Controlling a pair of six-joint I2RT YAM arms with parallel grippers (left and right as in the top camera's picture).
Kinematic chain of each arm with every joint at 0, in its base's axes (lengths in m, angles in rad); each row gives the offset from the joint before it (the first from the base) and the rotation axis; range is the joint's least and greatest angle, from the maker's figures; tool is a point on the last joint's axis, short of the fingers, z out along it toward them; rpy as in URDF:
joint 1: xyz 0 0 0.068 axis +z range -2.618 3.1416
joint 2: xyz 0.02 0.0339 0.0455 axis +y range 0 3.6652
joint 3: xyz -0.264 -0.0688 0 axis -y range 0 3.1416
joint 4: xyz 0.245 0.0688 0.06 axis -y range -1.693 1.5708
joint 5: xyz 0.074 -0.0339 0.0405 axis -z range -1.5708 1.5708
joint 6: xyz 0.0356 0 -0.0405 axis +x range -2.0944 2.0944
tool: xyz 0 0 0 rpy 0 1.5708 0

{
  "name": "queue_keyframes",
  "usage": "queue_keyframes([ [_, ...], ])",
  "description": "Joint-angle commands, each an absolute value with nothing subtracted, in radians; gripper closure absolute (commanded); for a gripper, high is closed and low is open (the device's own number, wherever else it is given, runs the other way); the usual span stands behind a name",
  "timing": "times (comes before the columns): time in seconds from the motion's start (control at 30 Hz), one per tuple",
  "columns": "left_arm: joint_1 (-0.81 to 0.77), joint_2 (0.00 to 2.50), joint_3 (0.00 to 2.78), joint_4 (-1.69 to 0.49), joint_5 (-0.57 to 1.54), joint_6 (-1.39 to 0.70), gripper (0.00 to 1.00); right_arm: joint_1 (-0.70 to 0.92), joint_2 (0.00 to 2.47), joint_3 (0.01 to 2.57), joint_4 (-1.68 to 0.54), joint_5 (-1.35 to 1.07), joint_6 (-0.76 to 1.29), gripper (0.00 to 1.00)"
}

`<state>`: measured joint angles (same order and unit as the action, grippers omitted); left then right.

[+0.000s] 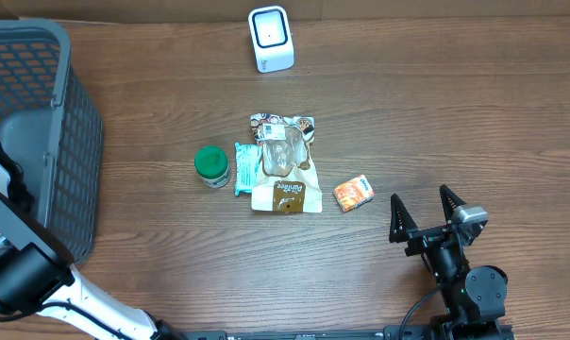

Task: Scan the item barcode
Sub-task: 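Grasp the green-and-white Kleenex tissue pack in the basket with the left gripper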

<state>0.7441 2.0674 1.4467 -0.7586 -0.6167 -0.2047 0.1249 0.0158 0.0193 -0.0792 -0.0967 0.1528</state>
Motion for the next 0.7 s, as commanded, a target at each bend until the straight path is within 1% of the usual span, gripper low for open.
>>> queue_keyframes([
  [0.0,0.746,2.132,1.435,-0.770,-0.589,-0.227,0.96,0.122,0.012,0.008,-0.075,-0.088,0.148,0.00],
  [0.27,0.723,2.118,1.460,-0.862,-0.568,-0.229,0.96,0.122,0.012,0.008,-0.075,-0.088,0.148,0.00],
  [0.5,0.639,2.019,1.566,-0.962,-0.395,-0.228,0.96,0.122,0.012,0.008,-0.075,-0.088,0.148,0.00],
  [0.6,0.602,1.960,1.594,-0.971,-0.288,-0.207,0.96,0.122,0.012,0.008,-0.075,-0.088,0.148,0.00],
  [0.67,0.584,1.927,1.594,-0.967,-0.254,-0.189,0.96,0.122,0.012,0.008,-0.075,-0.088,0.148,0.00],
])
